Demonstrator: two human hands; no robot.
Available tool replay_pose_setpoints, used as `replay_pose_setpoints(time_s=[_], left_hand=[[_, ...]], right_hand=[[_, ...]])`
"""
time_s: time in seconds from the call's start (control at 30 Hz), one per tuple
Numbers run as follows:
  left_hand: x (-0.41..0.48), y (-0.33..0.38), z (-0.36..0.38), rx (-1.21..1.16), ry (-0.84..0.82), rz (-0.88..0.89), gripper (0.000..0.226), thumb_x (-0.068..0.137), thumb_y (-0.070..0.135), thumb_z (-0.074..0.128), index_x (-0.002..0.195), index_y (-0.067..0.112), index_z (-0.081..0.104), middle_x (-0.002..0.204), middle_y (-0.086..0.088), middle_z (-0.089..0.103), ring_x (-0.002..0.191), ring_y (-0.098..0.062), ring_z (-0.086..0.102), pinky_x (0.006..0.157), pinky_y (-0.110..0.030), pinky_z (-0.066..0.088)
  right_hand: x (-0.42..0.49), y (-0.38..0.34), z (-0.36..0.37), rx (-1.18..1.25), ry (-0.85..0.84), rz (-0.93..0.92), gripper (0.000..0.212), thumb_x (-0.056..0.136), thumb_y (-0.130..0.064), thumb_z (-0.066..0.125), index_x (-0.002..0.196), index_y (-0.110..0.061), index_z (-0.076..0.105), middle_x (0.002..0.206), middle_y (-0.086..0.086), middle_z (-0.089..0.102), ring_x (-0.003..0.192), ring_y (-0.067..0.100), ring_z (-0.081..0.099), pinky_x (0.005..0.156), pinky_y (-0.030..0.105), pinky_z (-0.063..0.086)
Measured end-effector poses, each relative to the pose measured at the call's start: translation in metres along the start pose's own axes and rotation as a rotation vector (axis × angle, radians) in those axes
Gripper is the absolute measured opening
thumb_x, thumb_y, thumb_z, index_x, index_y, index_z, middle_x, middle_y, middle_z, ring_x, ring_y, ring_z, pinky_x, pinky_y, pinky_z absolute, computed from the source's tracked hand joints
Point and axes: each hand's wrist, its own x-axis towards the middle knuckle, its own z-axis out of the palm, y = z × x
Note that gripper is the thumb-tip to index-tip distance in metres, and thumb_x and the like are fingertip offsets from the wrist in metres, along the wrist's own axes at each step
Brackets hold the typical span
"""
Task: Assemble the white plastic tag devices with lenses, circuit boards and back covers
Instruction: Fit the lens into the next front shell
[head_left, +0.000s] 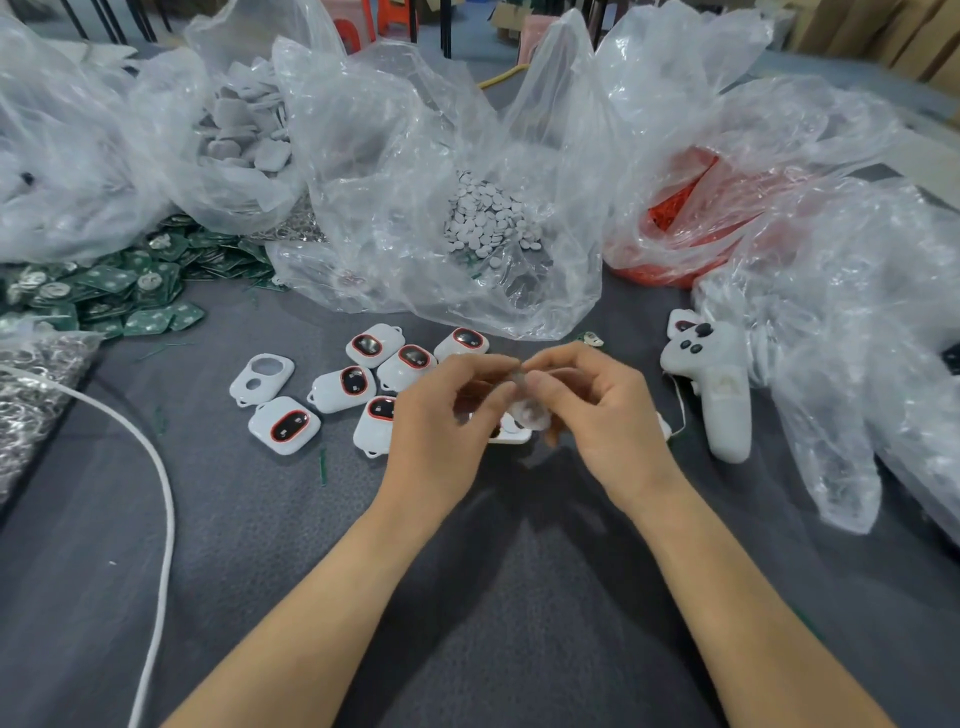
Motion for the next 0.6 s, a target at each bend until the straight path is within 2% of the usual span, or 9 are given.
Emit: replay_pose_setpoints(time_s=[0.07,0.13,0.23,0.33,0.43,0.5,0.6], left_hand=[[0.002,-0.001,-0.001,-0.038,0.042,-0.078,0.026,0.087,0.006,0.067,0.085,0.031,0.066,0.081,0.018,0.071,0.077,0.001,0.065,0.073,-0.011,0.046],[0.004,-0.001,-0.003,-0.100,0.066,-0.130,0.027,0.087,0.001,0.065,0.083,0.028,0.067,0.076,0.019,0.070,0.072,0.001,0.065,0.070,-0.010,0.048],[0.006,-0.002,-0.005,-0.205,0.088,-0.173,0.016,0.088,0.000,0.063,0.085,0.015,0.068,0.076,0.008,0.072,0.069,-0.005,0.068,0.066,-0.014,0.051],[0.006,-0.002,-0.005,-0.220,0.096,-0.190,0.015,0.087,-0.001,0.064,0.082,0.013,0.067,0.072,0.006,0.071,0.066,-0.006,0.068,0.063,-0.013,0.051],[0.005,-0.001,-0.005,-0.206,0.058,-0.211,0.018,0.087,0.000,0.064,0.077,0.016,0.065,0.070,0.007,0.070,0.066,-0.011,0.068,0.066,-0.021,0.055],[0.006,0.000,-0.009,-0.104,0.036,-0.198,0.013,0.088,0.006,0.064,0.079,0.015,0.067,0.074,0.007,0.071,0.071,-0.012,0.067,0.071,-0.023,0.054],[0.010,-0.008,-0.026,0.303,-0.058,-0.054,0.014,0.089,0.012,0.060,0.097,0.018,0.070,0.099,0.005,0.069,0.100,-0.012,0.059,0.090,-0.028,0.043]], right_hand=[[0.001,-0.001,-0.002,0.071,0.032,0.014,0.010,0.087,-0.002,0.064,0.084,-0.011,0.066,0.072,0.006,0.066,0.059,0.011,0.059,0.049,0.023,0.050],[0.002,-0.001,-0.003,0.103,0.022,0.031,0.007,0.084,-0.001,0.067,0.087,-0.008,0.066,0.076,0.009,0.067,0.064,0.012,0.061,0.054,0.022,0.051],[0.002,0.001,-0.005,0.038,0.009,0.055,0.012,0.080,0.005,0.069,0.091,-0.002,0.067,0.078,0.012,0.070,0.065,0.012,0.064,0.057,0.019,0.051],[0.002,0.004,-0.005,0.033,0.054,0.089,0.011,0.080,0.005,0.070,0.086,-0.003,0.068,0.075,0.007,0.071,0.064,0.012,0.065,0.059,0.019,0.052],[0.004,0.005,-0.006,0.024,0.069,0.097,0.013,0.081,0.005,0.069,0.080,-0.008,0.070,0.070,0.002,0.070,0.062,0.009,0.062,0.059,0.020,0.052],[0.005,0.006,-0.007,0.001,0.067,0.095,0.014,0.081,0.005,0.068,0.078,-0.009,0.071,0.067,-0.001,0.069,0.058,0.007,0.059,0.056,0.018,0.050],[0.007,0.006,-0.010,-0.068,0.062,0.095,0.014,0.081,0.004,0.069,0.079,-0.009,0.072,0.066,-0.002,0.069,0.056,0.005,0.057,0.056,0.015,0.048]])
